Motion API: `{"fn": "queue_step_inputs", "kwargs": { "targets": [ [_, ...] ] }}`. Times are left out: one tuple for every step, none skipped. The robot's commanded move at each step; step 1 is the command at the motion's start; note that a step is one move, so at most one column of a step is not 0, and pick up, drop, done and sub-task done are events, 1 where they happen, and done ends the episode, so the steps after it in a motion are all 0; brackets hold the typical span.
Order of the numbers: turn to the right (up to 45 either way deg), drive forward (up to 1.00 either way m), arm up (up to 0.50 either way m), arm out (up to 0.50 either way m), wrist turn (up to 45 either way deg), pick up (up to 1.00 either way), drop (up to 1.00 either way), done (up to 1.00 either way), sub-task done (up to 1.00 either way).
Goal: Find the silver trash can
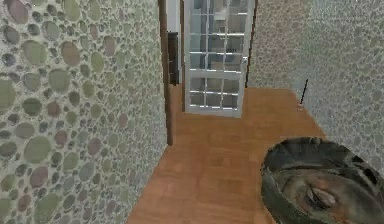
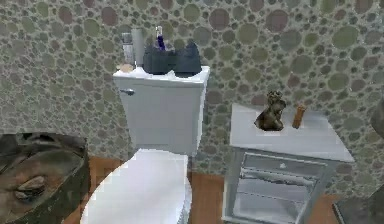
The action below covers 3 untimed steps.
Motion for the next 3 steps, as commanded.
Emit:
{"fn": "queue_step_inputs", "kwargs": {
  "targets": [
    [9.0, 0.00, 0.00, 0.00, 0.0, 0.00, 0.00, 0.00, 0.00],
    [3.0, 0.00, 0.00, 0.00, 0.0, 0.00, 0.00, 0.00, 0.00],
    [0.0, 1.00, 0.00, 0.00, 0.0, 0.00, 0.00, 0.00, 0.00]
  ]
}}
